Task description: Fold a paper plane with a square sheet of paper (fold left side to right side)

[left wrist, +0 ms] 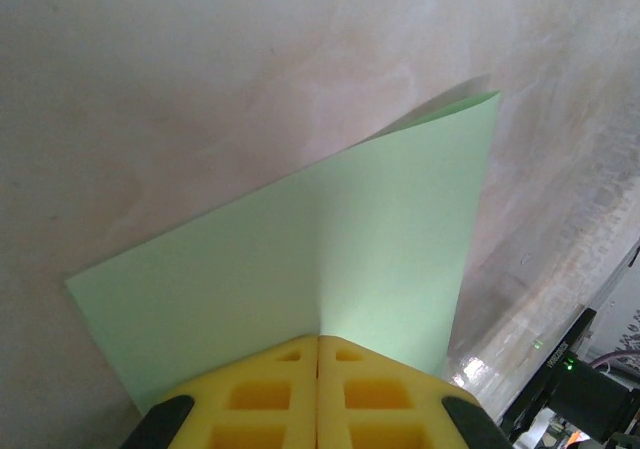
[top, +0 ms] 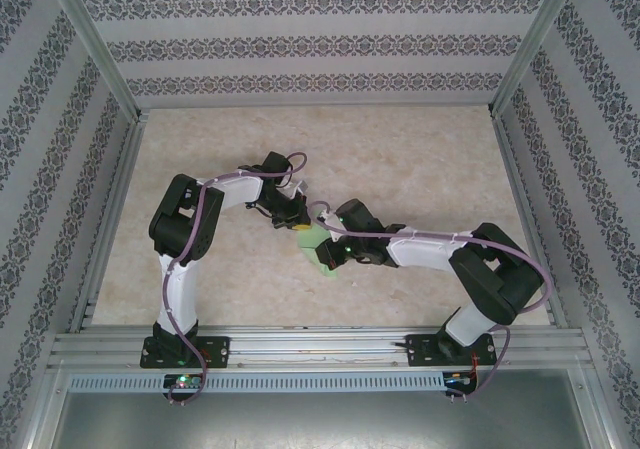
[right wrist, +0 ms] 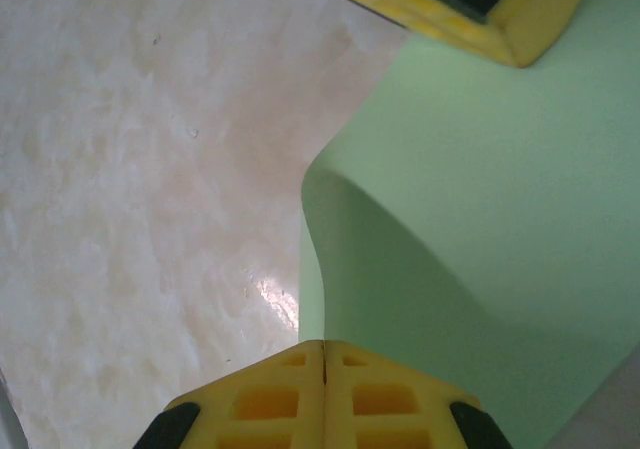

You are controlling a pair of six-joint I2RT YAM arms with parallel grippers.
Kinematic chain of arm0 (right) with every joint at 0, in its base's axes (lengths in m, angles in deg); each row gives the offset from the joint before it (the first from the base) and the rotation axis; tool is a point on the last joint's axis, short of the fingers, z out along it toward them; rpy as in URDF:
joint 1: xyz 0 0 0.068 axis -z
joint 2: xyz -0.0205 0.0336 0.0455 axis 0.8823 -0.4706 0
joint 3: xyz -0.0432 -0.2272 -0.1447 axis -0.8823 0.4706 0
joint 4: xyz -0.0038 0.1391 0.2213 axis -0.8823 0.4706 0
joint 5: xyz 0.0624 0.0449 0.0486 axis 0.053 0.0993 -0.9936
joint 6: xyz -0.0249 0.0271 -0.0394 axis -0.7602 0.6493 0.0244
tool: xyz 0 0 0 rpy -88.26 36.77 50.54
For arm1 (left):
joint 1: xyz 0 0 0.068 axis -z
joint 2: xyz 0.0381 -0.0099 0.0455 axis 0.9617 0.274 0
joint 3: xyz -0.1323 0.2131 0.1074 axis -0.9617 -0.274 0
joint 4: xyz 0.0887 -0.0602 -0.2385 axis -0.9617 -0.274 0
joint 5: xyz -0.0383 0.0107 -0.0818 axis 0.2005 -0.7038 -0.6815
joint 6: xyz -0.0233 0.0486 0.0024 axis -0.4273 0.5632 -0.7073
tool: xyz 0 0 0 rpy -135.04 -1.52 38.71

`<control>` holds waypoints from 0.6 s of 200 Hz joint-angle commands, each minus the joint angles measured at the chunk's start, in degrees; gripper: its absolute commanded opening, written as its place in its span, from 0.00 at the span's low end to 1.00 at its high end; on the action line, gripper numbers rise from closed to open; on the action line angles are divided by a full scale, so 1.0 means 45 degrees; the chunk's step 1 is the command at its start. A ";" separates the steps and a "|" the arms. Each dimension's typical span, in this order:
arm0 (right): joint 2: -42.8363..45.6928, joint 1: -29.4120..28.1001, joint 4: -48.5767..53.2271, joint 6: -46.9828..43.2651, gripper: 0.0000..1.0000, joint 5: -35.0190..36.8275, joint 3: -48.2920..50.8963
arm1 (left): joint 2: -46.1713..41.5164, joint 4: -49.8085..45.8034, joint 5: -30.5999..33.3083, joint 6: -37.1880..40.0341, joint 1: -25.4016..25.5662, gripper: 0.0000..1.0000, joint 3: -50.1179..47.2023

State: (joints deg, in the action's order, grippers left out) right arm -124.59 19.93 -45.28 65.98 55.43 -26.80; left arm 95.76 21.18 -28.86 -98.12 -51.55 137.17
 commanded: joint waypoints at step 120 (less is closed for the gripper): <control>-0.0998 0.0558 0.1257 0.0290 0.00 0.0838 -0.1186 | 0.0466 -0.0733 0.1142 0.0192 0.0111 0.05 -0.0185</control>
State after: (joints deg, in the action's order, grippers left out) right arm -128.29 21.70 -40.38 66.72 57.70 -30.48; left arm 95.76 21.18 -28.83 -98.12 -51.55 137.17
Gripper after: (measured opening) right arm 0.065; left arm 0.058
